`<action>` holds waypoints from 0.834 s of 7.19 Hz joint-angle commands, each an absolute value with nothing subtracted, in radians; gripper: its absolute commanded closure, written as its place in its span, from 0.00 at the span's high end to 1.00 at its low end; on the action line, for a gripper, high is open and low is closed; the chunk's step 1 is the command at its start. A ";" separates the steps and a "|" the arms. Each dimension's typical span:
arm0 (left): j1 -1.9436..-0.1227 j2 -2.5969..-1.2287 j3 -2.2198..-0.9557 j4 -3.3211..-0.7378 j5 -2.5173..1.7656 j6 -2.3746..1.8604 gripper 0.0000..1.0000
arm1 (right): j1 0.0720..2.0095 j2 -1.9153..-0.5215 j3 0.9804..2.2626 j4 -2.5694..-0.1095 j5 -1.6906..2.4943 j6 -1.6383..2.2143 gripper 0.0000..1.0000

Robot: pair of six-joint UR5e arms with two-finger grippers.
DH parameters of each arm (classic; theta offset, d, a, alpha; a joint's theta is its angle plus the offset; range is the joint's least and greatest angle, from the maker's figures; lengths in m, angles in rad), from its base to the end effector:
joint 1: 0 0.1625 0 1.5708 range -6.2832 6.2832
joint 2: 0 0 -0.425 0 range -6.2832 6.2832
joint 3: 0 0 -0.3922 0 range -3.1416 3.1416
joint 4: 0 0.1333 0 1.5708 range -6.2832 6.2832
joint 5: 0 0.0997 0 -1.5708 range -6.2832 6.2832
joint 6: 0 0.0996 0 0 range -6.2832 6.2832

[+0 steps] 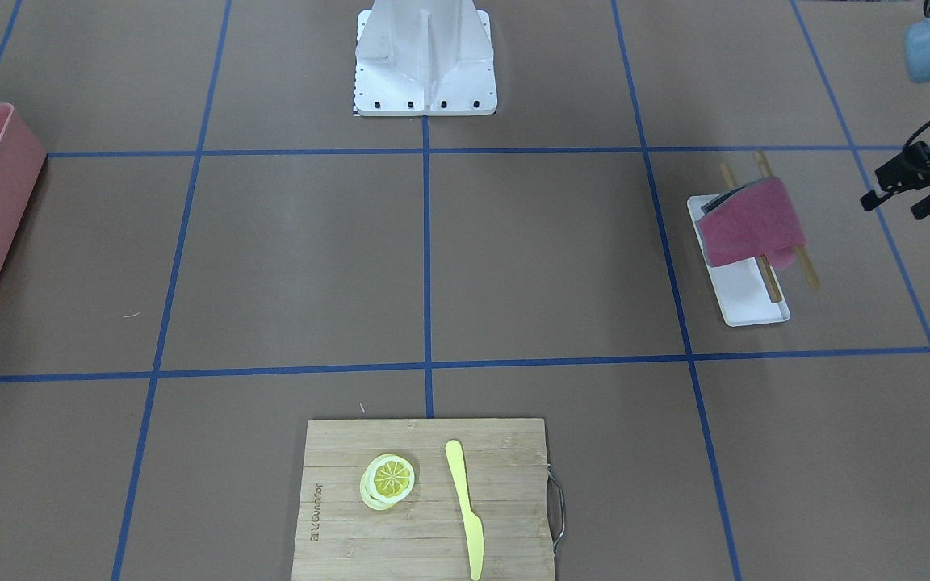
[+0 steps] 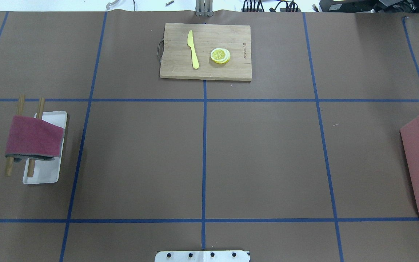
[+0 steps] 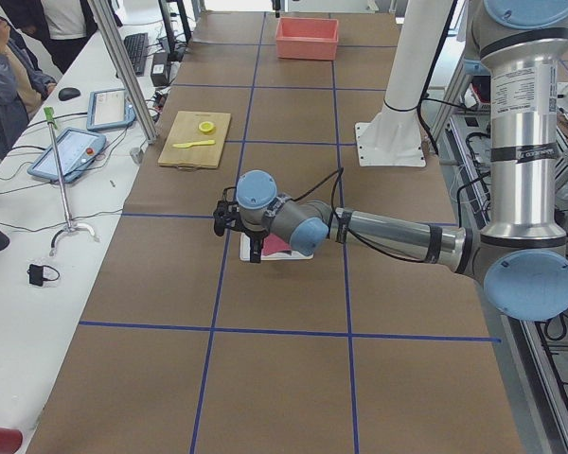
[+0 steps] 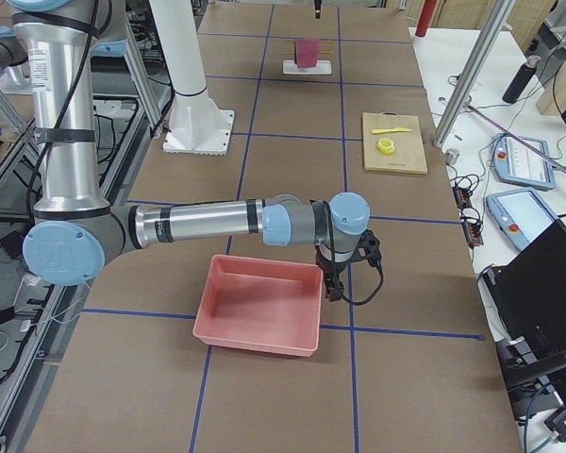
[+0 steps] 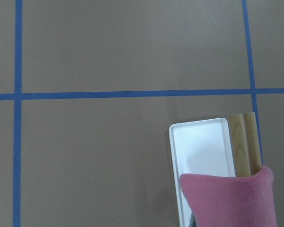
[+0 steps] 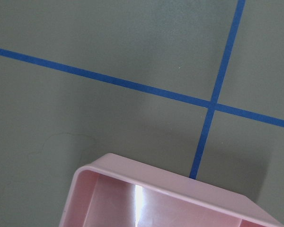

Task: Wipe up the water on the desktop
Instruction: 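Lower the left gripper onto the pink cloth on the rack and grasp it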

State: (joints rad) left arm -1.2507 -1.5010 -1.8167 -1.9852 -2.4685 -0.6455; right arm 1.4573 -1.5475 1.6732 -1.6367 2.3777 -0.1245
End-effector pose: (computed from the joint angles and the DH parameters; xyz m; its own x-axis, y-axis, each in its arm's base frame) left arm 0.0965 -0.4673 0.5138 0.5205 0.0124 -0.8538 0.0648 0.9964 0.0540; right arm 0.0041 -0.5064 0.6010 0.6631 -0.2434 0.7079 0.1969 0.9691 0.1488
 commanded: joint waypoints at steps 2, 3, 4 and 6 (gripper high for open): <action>-1.149 -1.519 -1.841 -1.983 -2.399 -0.735 0.89 | 1.457 -1.555 1.670 -1.637 2.387 -0.129 1.00; -1.123 -1.513 -1.835 -1.977 -2.402 -0.738 0.87 | 1.457 -1.558 1.671 -1.637 2.388 -0.130 1.00; -1.091 -1.513 -1.835 -1.980 -2.410 -0.786 0.86 | 1.457 -1.560 1.667 -1.638 2.399 -0.130 1.00; -1.063 -1.513 -1.839 -1.985 -2.410 -0.819 0.61 | 1.457 -1.566 1.667 -1.637 2.408 -0.132 1.00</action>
